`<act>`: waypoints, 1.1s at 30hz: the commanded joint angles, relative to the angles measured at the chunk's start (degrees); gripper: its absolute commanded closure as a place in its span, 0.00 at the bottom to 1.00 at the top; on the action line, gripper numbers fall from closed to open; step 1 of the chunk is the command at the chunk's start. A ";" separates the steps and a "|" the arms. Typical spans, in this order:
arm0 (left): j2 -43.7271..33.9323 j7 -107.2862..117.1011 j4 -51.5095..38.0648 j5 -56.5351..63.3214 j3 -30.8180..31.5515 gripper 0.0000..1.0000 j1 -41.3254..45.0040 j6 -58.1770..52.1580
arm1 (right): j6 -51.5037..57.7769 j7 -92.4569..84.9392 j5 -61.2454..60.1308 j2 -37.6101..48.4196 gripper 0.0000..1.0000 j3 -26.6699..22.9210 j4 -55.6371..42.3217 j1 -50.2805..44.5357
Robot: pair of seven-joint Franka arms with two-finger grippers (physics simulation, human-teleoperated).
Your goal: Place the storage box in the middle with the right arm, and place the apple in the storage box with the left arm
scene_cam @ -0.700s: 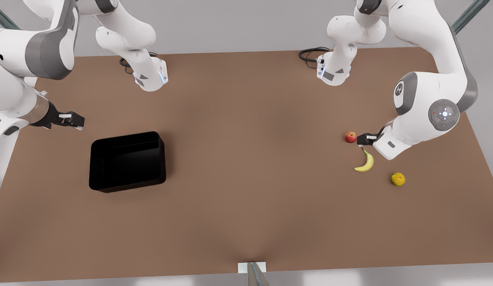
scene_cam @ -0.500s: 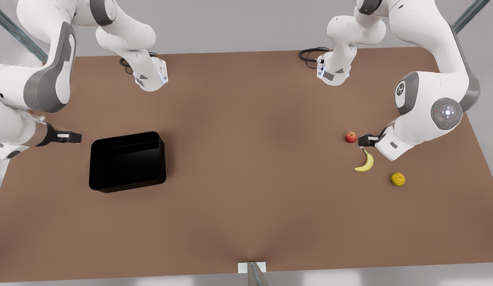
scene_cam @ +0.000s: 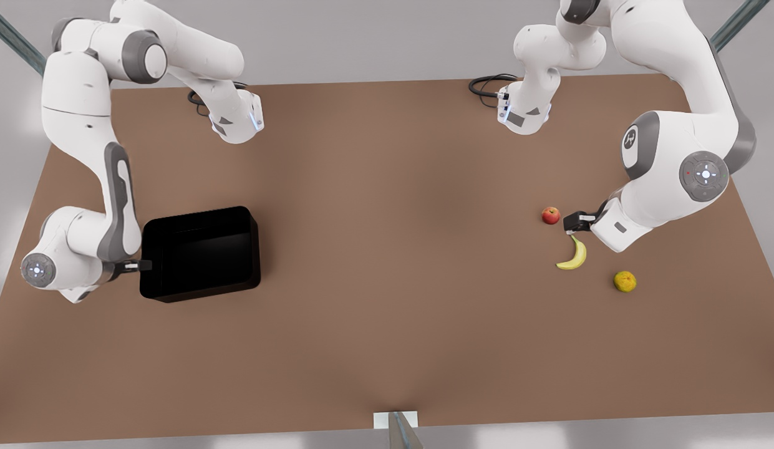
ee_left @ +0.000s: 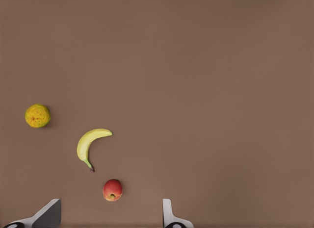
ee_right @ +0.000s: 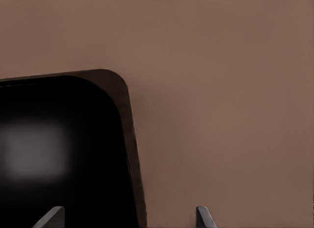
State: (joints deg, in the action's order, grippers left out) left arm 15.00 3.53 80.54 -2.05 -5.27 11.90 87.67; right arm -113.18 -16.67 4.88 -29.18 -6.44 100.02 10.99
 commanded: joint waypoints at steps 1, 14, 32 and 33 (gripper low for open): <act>-0.06 0.17 -0.03 0.03 -0.01 0.00 -0.03 0.04 | -9.52 -14.18 -0.31 -0.35 0.00 -0.85 1.66 0.17; -0.06 0.43 -0.73 0.12 -0.01 0.00 -0.03 -0.05 | -6.18 -16.28 -1.19 -1.84 0.77 -1.11 4.48 -0.10; 0.02 0.61 -0.82 0.03 -0.01 0.00 0.05 -0.05 | 5.07 1.27 -11.29 -2.46 0.79 -0.32 -10.90 -17.22; 0.02 0.69 -0.82 0.03 -0.01 0.00 0.05 -0.05 | 5.07 6.20 -14.36 -2.90 0.79 -0.32 -11.43 -20.12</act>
State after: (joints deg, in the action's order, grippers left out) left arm 15.05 3.93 79.75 -2.06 -5.27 11.95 87.66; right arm -110.24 -26.68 -5.30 -32.11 -6.77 88.89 -7.35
